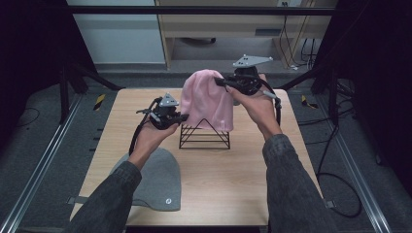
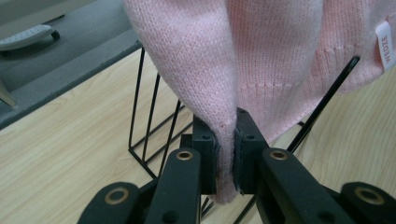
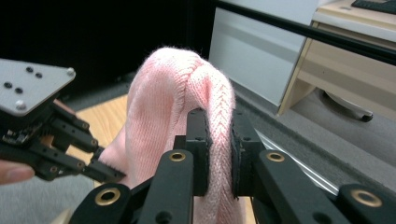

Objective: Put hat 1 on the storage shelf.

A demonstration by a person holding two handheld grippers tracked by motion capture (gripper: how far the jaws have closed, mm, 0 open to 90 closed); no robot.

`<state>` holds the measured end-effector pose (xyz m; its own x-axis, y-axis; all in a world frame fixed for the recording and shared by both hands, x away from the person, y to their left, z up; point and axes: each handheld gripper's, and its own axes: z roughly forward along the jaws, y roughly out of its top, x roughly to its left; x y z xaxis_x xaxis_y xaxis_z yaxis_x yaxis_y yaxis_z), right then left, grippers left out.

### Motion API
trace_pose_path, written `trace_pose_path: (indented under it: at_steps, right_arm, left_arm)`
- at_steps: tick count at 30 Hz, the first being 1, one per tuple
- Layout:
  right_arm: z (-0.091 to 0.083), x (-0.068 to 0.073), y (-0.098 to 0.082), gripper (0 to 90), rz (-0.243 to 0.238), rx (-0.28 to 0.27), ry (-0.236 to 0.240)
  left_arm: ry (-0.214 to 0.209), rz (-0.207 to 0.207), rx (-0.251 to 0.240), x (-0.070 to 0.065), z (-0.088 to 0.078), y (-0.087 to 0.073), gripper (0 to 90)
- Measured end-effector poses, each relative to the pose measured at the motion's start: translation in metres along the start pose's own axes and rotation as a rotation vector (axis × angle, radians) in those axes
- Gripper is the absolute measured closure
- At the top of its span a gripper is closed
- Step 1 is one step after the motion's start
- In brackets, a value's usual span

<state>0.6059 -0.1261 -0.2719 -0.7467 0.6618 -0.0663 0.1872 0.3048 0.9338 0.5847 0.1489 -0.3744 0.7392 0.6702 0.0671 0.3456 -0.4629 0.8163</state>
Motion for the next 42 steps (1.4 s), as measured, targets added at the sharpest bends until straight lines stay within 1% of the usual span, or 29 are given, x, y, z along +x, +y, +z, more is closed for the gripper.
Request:
trace_pose_path:
  at_steps: [2, 3, 4, 5, 9, 10, 12, 13, 15, 17, 18, 19, 21, 24, 26, 30, 34, 35, 39, 42]
  right_arm:
    - [0.001, 0.003, -0.001, 80.8, -0.009, 0.017, 0.007]
    - [0.001, 0.006, -0.003, 80.7, -0.027, 0.033, 0.012]
    - [0.001, 0.006, -0.003, 80.7, -0.027, 0.033, 0.012]
    - [0.001, 0.008, -0.005, 80.7, -0.037, 0.052, 0.024]
    - [0.002, 0.010, -0.009, 80.7, -0.051, 0.073, 0.032]
    - [0.002, 0.012, -0.014, 80.7, -0.055, 0.087, 0.038]
    - [0.003, 0.013, -0.015, 80.7, -0.057, 0.093, 0.039]
    - [0.003, 0.014, -0.019, 80.6, -0.061, 0.106, 0.040]
    - [0.003, 0.014, -0.021, 80.6, -0.058, 0.112, 0.041]
    - [0.003, 0.015, -0.027, 80.5, -0.052, 0.126, 0.050]
    - [0.003, 0.016, -0.030, 80.5, -0.051, 0.134, 0.052]
    - [0.003, 0.016, -0.030, 80.5, -0.051, 0.134, 0.052]
    - [0.005, 0.017, -0.035, 80.4, -0.050, 0.154, 0.056]
    - [0.006, 0.019, -0.042, 80.4, -0.046, 0.168, 0.062]
    - [0.008, 0.020, -0.047, 80.3, -0.037, 0.190, 0.062]
    - [0.010, 0.023, -0.052, 80.1, -0.038, 0.208, 0.065]
    - [0.012, 0.025, -0.058, 79.5, -0.027, 0.233, 0.072]
    - [0.012, 0.025, -0.059, 79.4, -0.030, 0.236, 0.072]
    - [0.013, 0.025, -0.061, 78.4, -0.019, 0.233, 0.073]
    - [0.013, 0.025, -0.062, 75.4, -0.009, 0.239, 0.078]
  left_arm:
    - [0.002, -0.008, -0.001, 0.001, 0.001, -0.005, 81.7]
    - [0.000, -0.015, -0.002, 0.001, 0.002, -0.009, 81.7]
    - [0.000, -0.015, -0.002, 0.001, 0.002, -0.009, 81.7]
    - [-0.003, -0.016, 0.000, 0.001, 0.002, -0.012, 81.7]
    - [-0.005, -0.017, 0.008, 0.000, 0.004, -0.020, 81.6]
    - [-0.009, -0.015, 0.013, 0.000, 0.005, -0.024, 81.6]
    - [-0.011, -0.016, 0.016, -0.001, 0.006, -0.026, 81.6]
    - [-0.012, -0.015, 0.022, -0.001, 0.007, -0.028, 81.3]
    - [-0.011, -0.020, 0.024, -0.001, 0.009, -0.033, 81.2]
    - [-0.016, -0.024, 0.028, -0.002, 0.011, -0.036, 80.9]
    - [-0.022, -0.024, 0.040, -0.003, 0.013, -0.041, 80.9]
    - [-0.022, -0.024, 0.040, -0.003, 0.013, -0.041, 80.8]
    - [-0.028, -0.024, 0.053, -0.003, 0.015, -0.046, 80.7]
    - [-0.031, -0.029, 0.067, -0.003, 0.018, -0.051, 80.7]
    - [-0.032, -0.033, 0.094, -0.003, 0.022, -0.054, 80.7]
    - [-0.045, -0.037, 0.111, -0.003, 0.024, -0.058, 80.5]
    - [-0.041, -0.039, 0.121, -0.004, 0.026, -0.062, 79.7]
    - [-0.042, -0.046, 0.127, -0.003, 0.027, -0.064, 79.7]
    - [-0.052, -0.050, 0.131, -0.002, 0.027, -0.065, 79.2]
    - [-0.050, -0.054, 0.141, -0.003, 0.028, -0.065, 77.9]
